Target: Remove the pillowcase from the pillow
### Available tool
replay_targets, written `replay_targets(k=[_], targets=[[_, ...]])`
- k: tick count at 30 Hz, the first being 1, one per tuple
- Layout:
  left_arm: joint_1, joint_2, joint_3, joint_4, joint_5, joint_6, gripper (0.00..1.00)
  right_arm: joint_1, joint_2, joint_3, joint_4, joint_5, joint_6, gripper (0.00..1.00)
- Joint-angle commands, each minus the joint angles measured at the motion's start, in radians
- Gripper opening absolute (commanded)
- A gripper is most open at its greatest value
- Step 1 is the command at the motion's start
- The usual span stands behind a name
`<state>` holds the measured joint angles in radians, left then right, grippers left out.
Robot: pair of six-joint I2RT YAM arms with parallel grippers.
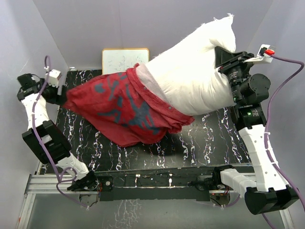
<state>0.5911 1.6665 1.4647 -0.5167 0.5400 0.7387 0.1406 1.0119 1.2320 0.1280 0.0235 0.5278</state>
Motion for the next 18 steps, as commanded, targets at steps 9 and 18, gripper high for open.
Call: replay_targets(k=[9,18], targets=[[-0.760,-0.403,-0.345,-0.363,0.068,0.135,0.97,-0.036,-0.027,-0.125,0.128,0.073,0.012,0.08],[-1.152,-0.354,-0.536,-0.167,-0.229,0.029,0.97,-0.036,-0.015,-0.146,0.057,-0.005,-0.033,0.08]])
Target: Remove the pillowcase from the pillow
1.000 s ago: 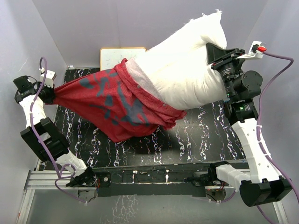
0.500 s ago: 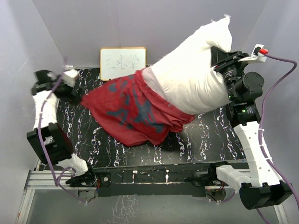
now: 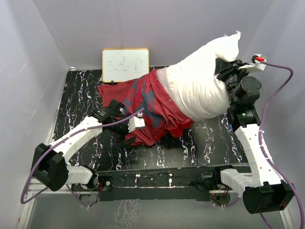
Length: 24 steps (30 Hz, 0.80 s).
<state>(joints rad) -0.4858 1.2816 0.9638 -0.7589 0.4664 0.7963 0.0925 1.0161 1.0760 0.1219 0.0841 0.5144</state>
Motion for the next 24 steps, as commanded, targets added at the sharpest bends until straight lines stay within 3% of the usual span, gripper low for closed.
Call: replay_targets(k=[1,6,12,17,22,24], targets=[[-0.088,0.054,-0.045,0.104,-0.187,-0.027,0.97,0.012,-0.019,0.013,0.060,-0.081,-0.025,0.08],[-0.094,0.150,-0.095,0.280,-0.301,-0.017,0.97,0.012,-0.011,0.034,0.029,-0.145,-0.037,0.08],[-0.094,0.194,-0.136,0.298,-0.249,-0.041,0.93,0.010,0.024,0.092,-0.007,-0.209,-0.035,0.08],[-0.090,0.184,-0.179,0.317,-0.283,-0.078,0.57,0.000,0.069,0.196,-0.083,-0.194,-0.014,0.08],[0.031,0.132,-0.191,0.287,-0.281,-0.070,0.05,-0.034,0.105,0.271,-0.049,-0.300,0.037,0.08],[0.100,0.097,-0.184,0.250,-0.278,-0.042,0.00,-0.054,0.115,0.293,-0.023,-0.341,0.065,0.08]])
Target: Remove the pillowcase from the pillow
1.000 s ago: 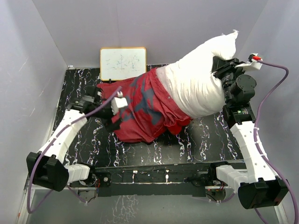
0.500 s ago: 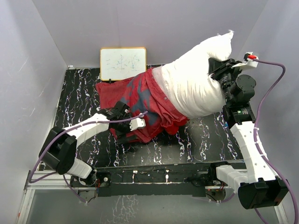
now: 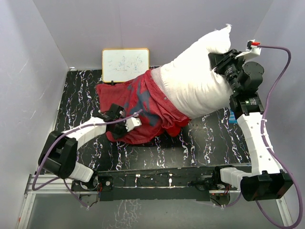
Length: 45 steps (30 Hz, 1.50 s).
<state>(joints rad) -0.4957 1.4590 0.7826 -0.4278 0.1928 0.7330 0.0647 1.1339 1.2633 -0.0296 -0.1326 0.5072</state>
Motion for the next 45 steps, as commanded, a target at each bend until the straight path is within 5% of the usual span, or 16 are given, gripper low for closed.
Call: replay_targets(k=[1,8,18,26,31,37,39,45], targets=[[0.156,-0.102,0.003,-0.108,0.011,0.044,0.00,-0.039,0.004,0.118,0.141,-0.146,0.091,0.08],[0.561,-0.199,0.043,-0.229,0.052,0.282,0.00,-0.143,0.019,0.128,0.296,-0.257,0.238,0.08],[1.075,-0.005,0.331,-0.235,0.164,0.322,0.00,-0.237,0.034,0.160,0.363,-0.265,0.313,0.08],[1.170,0.044,0.515,-0.244,0.240,0.251,0.00,-0.285,0.023,0.193,0.313,-0.171,0.272,0.08],[1.170,0.057,0.697,-0.284,0.406,0.034,0.00,-0.287,0.010,0.179,0.311,-0.167,0.276,0.08],[1.171,-0.002,0.815,0.104,0.332,-0.346,0.00,-0.309,-0.032,0.196,0.242,-0.006,0.284,0.08],[1.170,-0.007,0.855,0.167,0.325,-0.401,0.00,-0.341,-0.014,0.175,0.381,-0.129,0.409,0.08],[1.170,0.055,0.993,0.115,0.381,-0.491,0.00,-0.348,0.211,0.205,1.308,-0.431,1.068,0.08]])
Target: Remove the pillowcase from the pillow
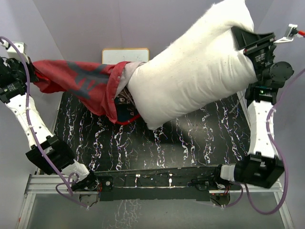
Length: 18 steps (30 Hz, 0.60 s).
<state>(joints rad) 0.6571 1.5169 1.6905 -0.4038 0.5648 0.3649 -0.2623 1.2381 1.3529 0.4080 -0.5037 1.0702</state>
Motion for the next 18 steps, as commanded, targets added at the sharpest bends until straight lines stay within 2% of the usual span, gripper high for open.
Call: replay_targets(k=[1,3,4,5,6,8,10,13,15,18], targets=[[0.018,-0.004,0.077,0.105,0.002,-0.132,0.00,-0.022,0.155,0.153,0.994,-0.066,0.594,0.08],[0.018,-0.015,0.055,0.146,-0.017,-0.145,0.00,-0.021,0.200,0.219,1.083,-0.092,0.670,0.08],[0.018,-0.018,0.050,0.165,-0.027,-0.149,0.00,-0.022,0.191,0.241,1.064,-0.124,0.643,0.08],[0.018,-0.019,0.051,0.181,-0.038,-0.156,0.00,-0.022,0.170,0.259,0.983,-0.174,0.567,0.08],[0.017,-0.017,0.058,0.205,-0.047,-0.169,0.00,-0.019,0.149,0.282,0.808,-0.241,0.481,0.08],[0.017,-0.012,0.095,0.240,-0.069,-0.195,0.00,-0.016,0.121,0.292,0.618,-0.287,0.322,0.08],[0.017,-0.004,0.130,0.271,-0.081,-0.228,0.00,-0.017,0.085,0.264,0.444,-0.253,0.211,0.08],[0.017,0.007,0.185,0.289,-0.043,-0.283,0.00,-0.017,-0.006,0.205,0.184,-0.114,0.014,0.08],[0.016,0.003,0.210,0.305,0.004,-0.342,0.00,-0.017,-0.024,0.201,0.097,-0.083,-0.045,0.08],[0.001,-0.019,0.220,0.349,0.105,-0.441,0.00,-0.017,-0.014,0.198,0.087,-0.096,-0.024,0.08]])
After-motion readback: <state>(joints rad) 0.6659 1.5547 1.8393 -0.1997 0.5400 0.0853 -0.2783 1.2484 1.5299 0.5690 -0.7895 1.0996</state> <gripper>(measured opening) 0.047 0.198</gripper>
